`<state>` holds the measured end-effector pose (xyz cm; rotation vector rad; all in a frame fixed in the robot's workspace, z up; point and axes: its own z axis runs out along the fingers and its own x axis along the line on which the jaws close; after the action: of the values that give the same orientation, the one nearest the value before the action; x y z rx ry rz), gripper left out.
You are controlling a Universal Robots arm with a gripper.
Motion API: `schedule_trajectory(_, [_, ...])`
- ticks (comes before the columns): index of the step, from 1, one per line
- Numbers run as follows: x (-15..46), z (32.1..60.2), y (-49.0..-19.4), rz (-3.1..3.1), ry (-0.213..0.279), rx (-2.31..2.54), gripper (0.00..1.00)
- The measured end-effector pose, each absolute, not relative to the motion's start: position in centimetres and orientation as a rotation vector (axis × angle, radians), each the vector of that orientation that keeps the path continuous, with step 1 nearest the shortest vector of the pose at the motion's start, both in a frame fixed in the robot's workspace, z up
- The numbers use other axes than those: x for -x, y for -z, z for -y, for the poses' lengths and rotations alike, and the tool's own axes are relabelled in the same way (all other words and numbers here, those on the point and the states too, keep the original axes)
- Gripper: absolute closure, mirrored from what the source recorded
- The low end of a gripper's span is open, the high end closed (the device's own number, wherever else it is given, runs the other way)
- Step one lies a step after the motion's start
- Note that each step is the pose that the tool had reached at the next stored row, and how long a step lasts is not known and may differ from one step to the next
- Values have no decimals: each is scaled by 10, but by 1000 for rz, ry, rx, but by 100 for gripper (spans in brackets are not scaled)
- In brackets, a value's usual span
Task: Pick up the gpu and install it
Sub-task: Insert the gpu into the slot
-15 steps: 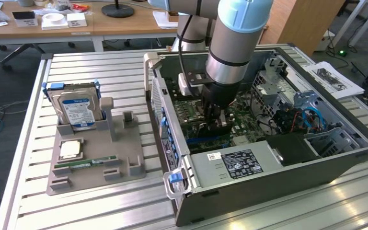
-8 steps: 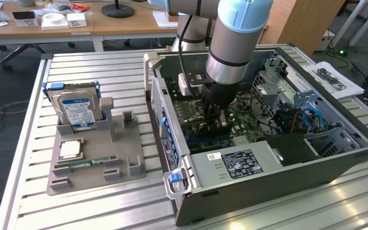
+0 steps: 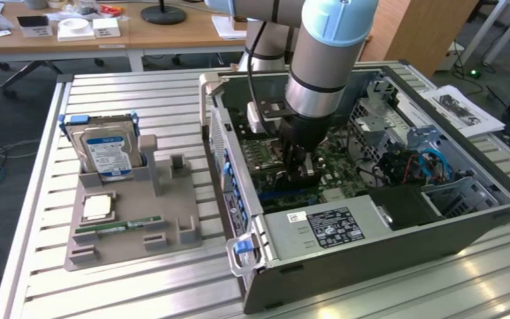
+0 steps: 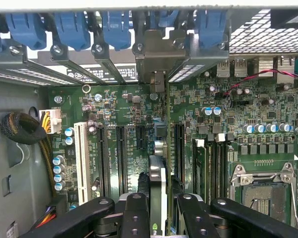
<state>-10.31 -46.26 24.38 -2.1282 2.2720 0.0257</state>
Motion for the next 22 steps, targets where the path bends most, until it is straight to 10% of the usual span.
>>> schedule_trajectory(22, [103, 463, -242, -2272, -26, 2128, 73])
